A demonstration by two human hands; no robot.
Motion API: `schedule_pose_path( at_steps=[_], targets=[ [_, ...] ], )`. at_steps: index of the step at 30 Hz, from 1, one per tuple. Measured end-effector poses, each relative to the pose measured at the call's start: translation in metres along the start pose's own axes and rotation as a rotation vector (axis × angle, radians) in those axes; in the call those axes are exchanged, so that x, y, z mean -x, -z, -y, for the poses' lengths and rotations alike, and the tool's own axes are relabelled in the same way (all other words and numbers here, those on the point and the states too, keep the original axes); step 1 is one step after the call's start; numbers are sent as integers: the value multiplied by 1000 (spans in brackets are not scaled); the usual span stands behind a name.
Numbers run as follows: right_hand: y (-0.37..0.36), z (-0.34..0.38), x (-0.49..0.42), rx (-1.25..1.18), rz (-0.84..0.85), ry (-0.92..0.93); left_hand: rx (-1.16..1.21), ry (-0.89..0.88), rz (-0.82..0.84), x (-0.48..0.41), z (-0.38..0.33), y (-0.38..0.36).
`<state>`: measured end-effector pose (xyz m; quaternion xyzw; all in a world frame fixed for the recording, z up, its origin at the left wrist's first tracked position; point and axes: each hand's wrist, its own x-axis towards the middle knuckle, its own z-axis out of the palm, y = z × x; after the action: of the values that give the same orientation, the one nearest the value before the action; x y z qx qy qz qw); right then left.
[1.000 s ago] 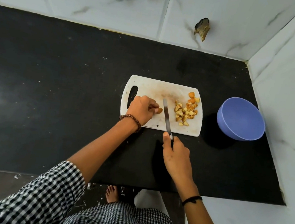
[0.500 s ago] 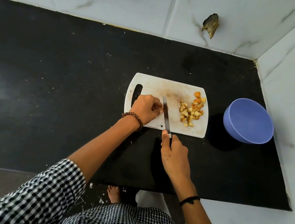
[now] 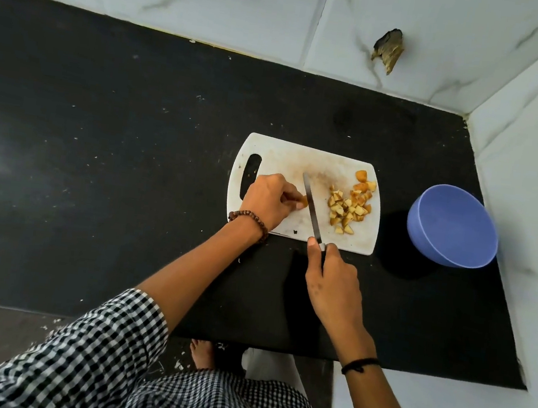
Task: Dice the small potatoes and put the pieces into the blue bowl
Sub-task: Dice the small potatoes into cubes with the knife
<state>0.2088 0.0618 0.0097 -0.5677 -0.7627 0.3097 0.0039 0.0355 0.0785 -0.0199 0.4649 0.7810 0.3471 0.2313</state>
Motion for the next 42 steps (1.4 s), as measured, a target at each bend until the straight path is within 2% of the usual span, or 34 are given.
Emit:
schedule_pose_path(
  at_steps=[24, 37, 42],
  targets=[
    [5, 0, -16, 255, 134, 10, 24, 85, -41, -3, -4, -5],
    [19, -35, 24, 226, 218, -64, 61, 89, 32, 0, -10, 4],
    [24, -41, 26, 99, 201, -97, -18, 95, 89, -4, -10, 2]
  ],
)
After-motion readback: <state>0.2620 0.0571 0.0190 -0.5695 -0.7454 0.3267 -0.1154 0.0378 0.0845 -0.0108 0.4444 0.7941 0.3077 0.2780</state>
